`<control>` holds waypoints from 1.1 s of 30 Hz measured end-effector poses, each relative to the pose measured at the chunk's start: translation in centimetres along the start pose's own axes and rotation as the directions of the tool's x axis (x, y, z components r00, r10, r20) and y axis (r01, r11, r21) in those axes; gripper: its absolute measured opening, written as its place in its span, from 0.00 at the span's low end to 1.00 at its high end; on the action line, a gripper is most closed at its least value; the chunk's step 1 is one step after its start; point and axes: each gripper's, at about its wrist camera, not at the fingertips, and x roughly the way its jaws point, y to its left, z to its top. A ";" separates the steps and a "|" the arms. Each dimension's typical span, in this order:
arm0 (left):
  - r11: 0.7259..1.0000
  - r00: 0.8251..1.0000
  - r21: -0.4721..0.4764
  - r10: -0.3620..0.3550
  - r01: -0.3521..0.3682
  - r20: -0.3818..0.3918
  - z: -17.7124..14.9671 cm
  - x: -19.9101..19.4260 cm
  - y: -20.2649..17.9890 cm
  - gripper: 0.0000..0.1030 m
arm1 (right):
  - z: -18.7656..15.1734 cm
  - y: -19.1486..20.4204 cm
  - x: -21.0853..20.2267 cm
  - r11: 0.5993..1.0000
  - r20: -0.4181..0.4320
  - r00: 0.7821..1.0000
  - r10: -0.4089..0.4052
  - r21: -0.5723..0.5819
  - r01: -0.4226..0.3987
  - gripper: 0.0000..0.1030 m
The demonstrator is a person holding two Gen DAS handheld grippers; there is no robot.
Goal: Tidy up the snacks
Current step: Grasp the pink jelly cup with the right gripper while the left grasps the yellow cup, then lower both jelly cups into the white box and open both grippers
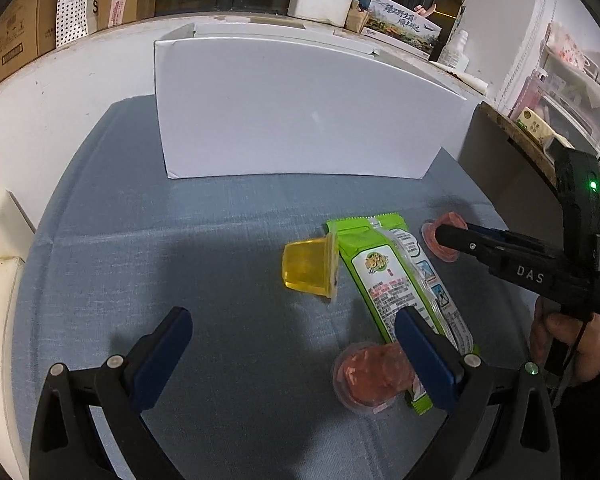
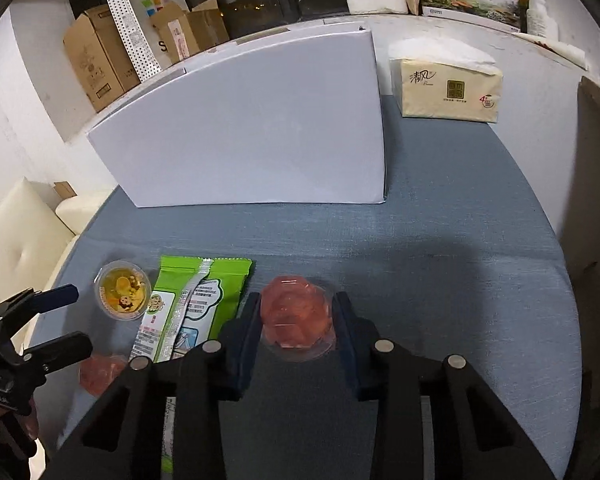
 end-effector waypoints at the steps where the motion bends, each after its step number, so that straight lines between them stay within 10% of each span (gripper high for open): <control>1: 1.000 1.000 -0.001 0.000 0.000 -0.001 0.2 0.1 0.1 1.00 | 0.0 -0.1 -0.2 1.000 0.002 1.000 0.004 0.005 -0.004 0.34; 16: 0.996 0.997 -0.070 -0.065 0.063 -0.029 3.4 3.9 0.7 0.98 | -0.3 0.6 -5.6 0.999 0.107 0.994 0.031 0.013 -0.033 0.34; 18: 0.995 0.997 -0.058 -0.080 0.079 -0.018 3.4 3.6 0.5 0.82 | -0.4 0.5 -5.7 0.999 0.109 0.993 0.033 0.018 -0.035 0.34; 20: 0.996 0.997 -0.041 -0.078 0.077 -0.029 3.5 3.6 0.4 0.34 | -0.4 0.7 -5.6 0.999 0.108 0.993 0.037 0.023 -0.040 0.34; 33: 0.998 0.982 0.035 -0.060 0.055 0.180 6.9 -3.4 -0.7 0.33 | 3.1 2.9 -7.4 0.997 0.179 0.982 0.061 -0.054 -0.052 0.34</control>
